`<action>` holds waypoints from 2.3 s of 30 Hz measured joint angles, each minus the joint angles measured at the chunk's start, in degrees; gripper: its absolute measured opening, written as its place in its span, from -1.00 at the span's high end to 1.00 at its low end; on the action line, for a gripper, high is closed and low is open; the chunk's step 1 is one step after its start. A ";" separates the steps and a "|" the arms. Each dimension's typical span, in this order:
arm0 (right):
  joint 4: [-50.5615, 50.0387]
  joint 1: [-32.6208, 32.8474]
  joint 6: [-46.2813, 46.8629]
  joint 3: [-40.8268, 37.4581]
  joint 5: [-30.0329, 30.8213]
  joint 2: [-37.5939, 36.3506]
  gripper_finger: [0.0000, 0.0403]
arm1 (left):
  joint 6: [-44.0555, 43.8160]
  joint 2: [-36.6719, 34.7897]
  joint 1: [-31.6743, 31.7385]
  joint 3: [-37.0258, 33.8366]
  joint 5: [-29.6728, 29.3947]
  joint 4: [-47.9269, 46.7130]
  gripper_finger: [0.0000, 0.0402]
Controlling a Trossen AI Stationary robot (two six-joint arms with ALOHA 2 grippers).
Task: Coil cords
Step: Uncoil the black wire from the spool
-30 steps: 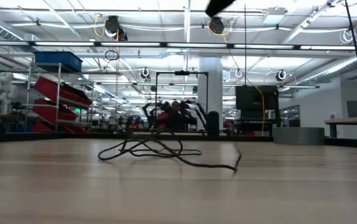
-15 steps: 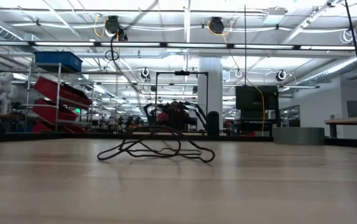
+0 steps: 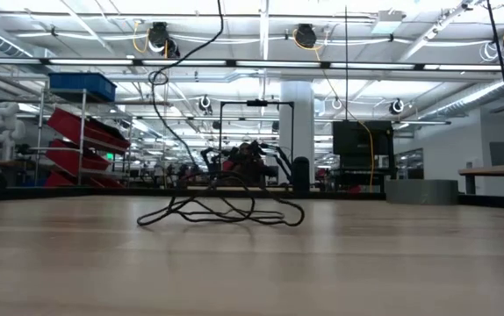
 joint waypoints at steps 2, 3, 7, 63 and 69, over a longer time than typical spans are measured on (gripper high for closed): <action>4.04 -1.20 -3.81 0.00 0.57 1.14 0.37 | -0.28 0.02 0.40 0.00 0.51 0.00 1.00; 6.24 -1.81 -6.09 0.00 0.47 1.49 0.37 | -0.29 0.00 0.48 0.00 0.64 0.03 1.00; 13.35 -3.82 -11.29 0.00 -0.68 1.95 0.37 | 0.01 0.00 0.76 0.00 0.75 -0.04 1.00; -36.29 19.09 49.47 -17.26 12.52 -7.29 0.37 | 2.64 -0.11 0.54 0.00 1.04 0.42 1.00; -32.38 15.40 58.99 -26.31 16.97 -7.29 0.37 | 2.66 -0.11 0.73 0.00 1.04 0.43 1.00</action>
